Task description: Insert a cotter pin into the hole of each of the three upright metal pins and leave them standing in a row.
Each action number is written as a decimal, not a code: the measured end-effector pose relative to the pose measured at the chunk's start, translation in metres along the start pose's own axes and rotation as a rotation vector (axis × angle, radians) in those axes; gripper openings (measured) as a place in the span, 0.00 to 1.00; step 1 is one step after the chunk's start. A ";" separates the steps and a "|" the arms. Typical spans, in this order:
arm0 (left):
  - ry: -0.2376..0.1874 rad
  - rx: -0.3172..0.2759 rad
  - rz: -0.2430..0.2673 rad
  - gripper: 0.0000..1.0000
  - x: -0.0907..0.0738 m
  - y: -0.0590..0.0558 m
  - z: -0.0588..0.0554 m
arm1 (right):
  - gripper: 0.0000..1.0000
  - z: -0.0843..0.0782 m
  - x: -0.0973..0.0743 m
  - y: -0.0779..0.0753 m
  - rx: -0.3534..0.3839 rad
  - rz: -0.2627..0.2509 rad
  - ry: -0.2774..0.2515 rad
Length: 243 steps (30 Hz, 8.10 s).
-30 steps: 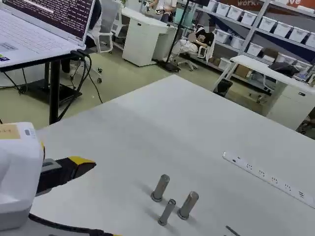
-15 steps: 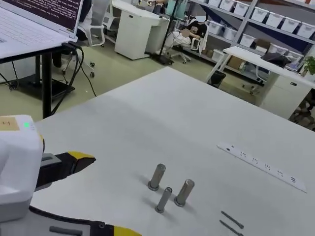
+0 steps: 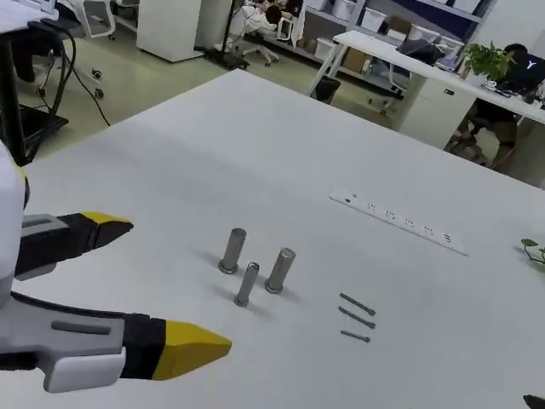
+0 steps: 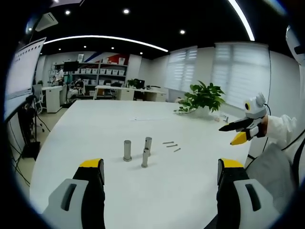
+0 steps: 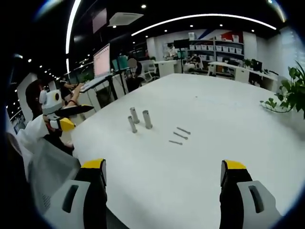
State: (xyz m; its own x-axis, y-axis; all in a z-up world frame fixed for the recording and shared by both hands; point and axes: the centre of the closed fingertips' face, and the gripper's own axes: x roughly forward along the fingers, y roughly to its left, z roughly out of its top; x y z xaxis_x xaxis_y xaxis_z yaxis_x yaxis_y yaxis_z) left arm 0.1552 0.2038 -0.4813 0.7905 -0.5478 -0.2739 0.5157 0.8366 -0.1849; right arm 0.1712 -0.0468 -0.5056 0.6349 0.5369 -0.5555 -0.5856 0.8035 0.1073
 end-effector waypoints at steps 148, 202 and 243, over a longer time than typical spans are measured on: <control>0.282 0.361 -0.364 0.05 0.126 -0.053 -0.042 | 0.95 -0.023 -0.044 -0.017 0.089 -0.139 -0.039; 0.130 0.143 -0.409 0.78 0.066 -0.067 -0.016 | 0.90 0.008 -0.027 -0.025 -0.192 -0.001 0.034; 0.143 0.154 -0.282 0.96 0.038 -0.066 -0.020 | 0.15 0.017 0.120 -0.010 -0.885 0.473 0.462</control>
State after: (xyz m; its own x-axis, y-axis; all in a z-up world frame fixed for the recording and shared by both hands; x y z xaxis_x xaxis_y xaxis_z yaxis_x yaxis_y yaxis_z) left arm 0.1439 0.1276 -0.4985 0.5609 -0.7436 -0.3639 0.7596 0.6370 -0.1310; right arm 0.2617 0.0139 -0.5590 0.1108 0.4457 -0.8883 -0.9904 -0.0245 -0.1358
